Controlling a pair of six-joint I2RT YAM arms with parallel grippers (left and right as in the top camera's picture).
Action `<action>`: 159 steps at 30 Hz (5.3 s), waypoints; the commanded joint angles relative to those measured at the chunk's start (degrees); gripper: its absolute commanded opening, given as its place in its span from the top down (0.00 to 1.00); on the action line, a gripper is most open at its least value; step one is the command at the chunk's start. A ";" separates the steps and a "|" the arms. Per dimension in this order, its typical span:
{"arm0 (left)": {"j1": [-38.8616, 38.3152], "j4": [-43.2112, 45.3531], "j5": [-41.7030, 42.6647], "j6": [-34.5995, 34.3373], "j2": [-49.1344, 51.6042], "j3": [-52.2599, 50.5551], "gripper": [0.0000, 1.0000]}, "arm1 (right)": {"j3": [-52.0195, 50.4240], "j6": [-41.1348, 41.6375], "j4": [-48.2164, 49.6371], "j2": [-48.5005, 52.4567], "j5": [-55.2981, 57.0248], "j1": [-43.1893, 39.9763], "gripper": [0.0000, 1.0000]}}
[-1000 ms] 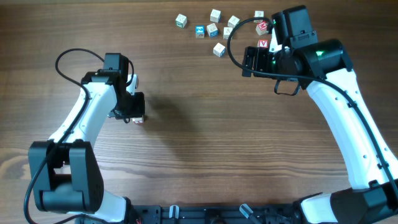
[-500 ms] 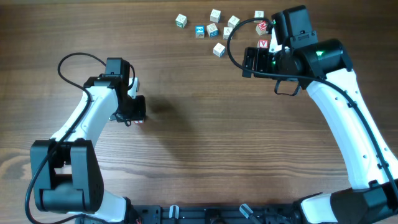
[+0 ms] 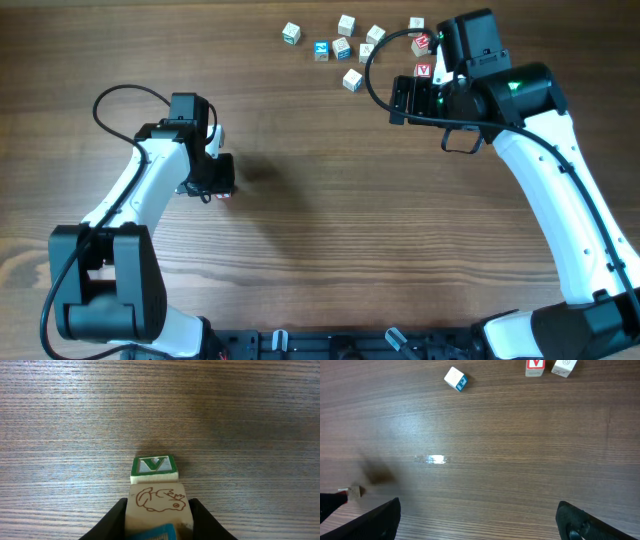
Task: Form a tower
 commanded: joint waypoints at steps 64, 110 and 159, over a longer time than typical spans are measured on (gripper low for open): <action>-0.13 -6.80 0.87 -16.65 -7.56 5.27 0.00 | -0.37 -0.72 0.13 -0.13 -0.66 -0.13 0.00; -0.13 -9.05 -3.67 -37.92 -0.48 5.60 0.60 | -0.37 -0.74 -0.28 -0.13 -0.68 -0.13 0.00; -0.04 -7.74 -3.19 -8.85 -1.60 4.61 0.94 | -0.37 -1.01 -0.68 -0.13 -0.66 -0.13 0.01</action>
